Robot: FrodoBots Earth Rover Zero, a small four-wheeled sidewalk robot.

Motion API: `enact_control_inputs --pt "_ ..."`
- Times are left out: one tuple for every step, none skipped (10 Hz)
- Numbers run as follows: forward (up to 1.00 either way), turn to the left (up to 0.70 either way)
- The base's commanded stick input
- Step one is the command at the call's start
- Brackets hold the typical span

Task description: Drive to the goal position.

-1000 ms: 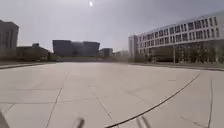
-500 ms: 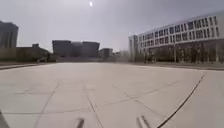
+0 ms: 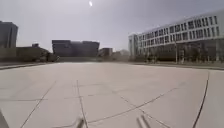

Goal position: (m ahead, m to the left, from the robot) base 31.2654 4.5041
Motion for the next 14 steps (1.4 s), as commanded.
enact_control_inputs --pt "0.7 0.0" --pt "0.7 0.0" --pt "0.7 0.0" --pt "0.7 0.0" --pt "0.7 0.0" --pt "0.7 0.0" --pt "0.7 0.0" --pt "0.7 0.0" --pt "0.7 0.0" --pt "0.7 0.0" --pt "0.7 0.0" --pt "0.7 0.0" --pt "0.7 0.0" --pt "0.7 0.0"
